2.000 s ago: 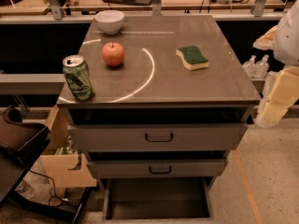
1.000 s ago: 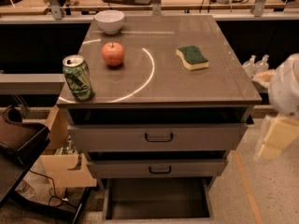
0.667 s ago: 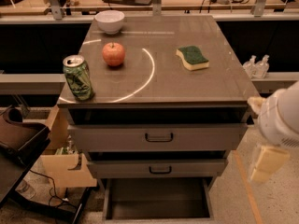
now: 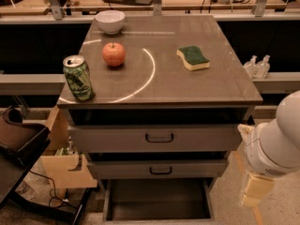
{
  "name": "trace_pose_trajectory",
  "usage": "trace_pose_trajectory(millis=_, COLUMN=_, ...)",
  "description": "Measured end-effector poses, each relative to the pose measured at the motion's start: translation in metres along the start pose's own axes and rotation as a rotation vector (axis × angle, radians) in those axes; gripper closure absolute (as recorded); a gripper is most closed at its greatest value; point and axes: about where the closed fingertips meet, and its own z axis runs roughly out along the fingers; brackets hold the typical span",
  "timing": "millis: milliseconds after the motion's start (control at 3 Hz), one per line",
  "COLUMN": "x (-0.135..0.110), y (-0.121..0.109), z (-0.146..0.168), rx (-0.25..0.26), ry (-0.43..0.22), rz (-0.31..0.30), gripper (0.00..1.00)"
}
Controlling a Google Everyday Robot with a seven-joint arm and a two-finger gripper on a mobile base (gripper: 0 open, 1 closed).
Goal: Close bottom drawer
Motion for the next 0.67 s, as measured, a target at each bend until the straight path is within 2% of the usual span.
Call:
trace_pose_trajectory(millis=333, x=-0.001, y=0.003, z=0.004, rx=-0.004, ry=-0.015, rz=0.005, gripper=0.0)
trace_pose_trajectory(millis=667, x=0.02, y=0.024, z=0.045, rx=-0.056, ry=-0.031, rz=0.073, gripper=0.0)
